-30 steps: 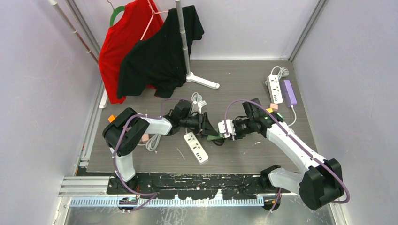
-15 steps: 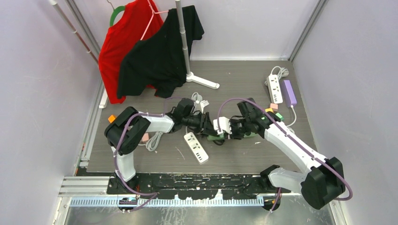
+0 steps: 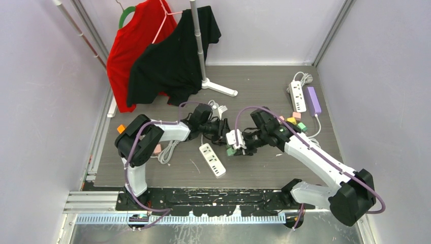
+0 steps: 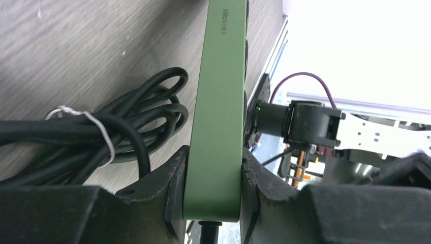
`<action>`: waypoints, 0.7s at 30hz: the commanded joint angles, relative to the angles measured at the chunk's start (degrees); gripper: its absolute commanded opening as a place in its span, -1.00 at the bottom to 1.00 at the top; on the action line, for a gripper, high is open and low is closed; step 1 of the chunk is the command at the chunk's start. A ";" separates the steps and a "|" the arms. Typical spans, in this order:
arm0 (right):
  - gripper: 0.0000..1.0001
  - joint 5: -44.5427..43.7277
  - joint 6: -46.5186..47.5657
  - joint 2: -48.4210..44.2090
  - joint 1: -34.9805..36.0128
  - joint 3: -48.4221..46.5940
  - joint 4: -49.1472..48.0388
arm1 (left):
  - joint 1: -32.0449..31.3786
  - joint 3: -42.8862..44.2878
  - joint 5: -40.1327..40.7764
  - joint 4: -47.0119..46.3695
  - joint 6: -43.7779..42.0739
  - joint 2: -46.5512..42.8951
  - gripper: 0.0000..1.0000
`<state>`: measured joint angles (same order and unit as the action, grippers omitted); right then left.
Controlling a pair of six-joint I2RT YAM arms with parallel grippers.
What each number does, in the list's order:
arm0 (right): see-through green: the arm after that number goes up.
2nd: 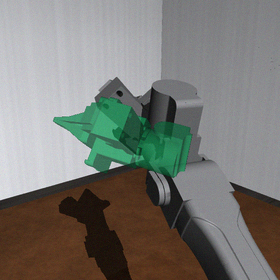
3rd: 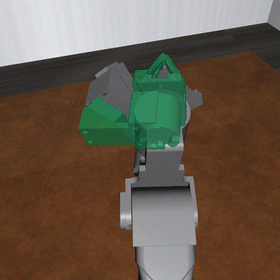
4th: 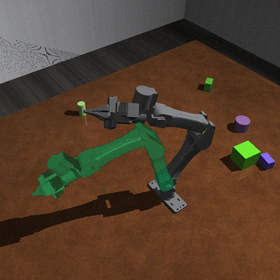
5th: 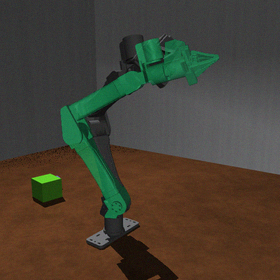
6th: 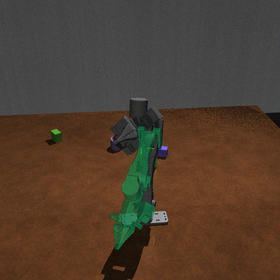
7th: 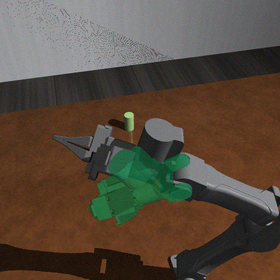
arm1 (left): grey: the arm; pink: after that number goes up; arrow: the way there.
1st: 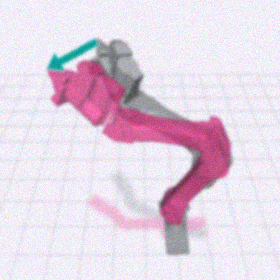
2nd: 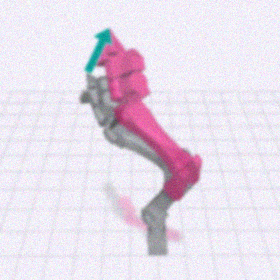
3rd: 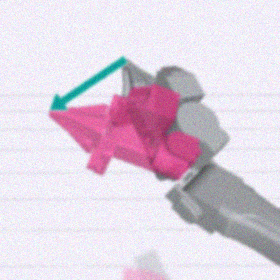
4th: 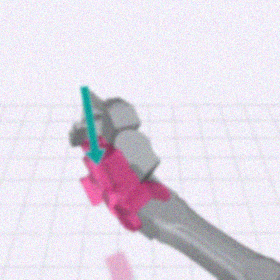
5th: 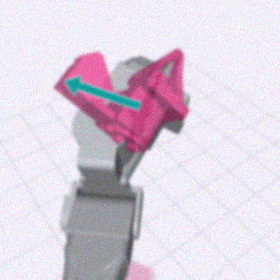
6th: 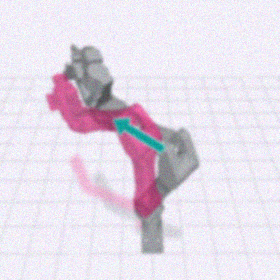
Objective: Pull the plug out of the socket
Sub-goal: Remove the plug from the socket.
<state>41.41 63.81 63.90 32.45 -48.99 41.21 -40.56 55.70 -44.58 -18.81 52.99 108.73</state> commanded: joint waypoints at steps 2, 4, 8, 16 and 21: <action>-0.98 2.21 -7.61 -0.96 -2.09 -4.07 -2.57 | -0.61 0.28 11.25 5.29 -1.70 2.79 -1.00; -0.98 3.25 -7.10 -3.49 -7.05 -3.03 -1.43 | 0.44 -1.40 10.12 3.60 -1.35 2.36 -1.00; -0.98 3.12 -10.43 -5.74 -14.26 -5.64 3.47 | 1.05 -3.04 9.16 0.53 -1.55 0.75 -1.00; -0.82 -13.02 -38.91 -0.93 -26.67 -4.78 -13.08 | 1.00 -7.78 14.01 -2.79 -4.53 -6.26 -1.00; -0.72 -20.05 -46.30 7.74 -32.36 -7.10 -13.65 | 2.43 -11.78 14.89 -8.77 -4.31 -8.69 -1.00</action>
<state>29.04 28.27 66.98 2.87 -53.10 32.12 -40.03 47.27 -35.22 -25.32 49.89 102.13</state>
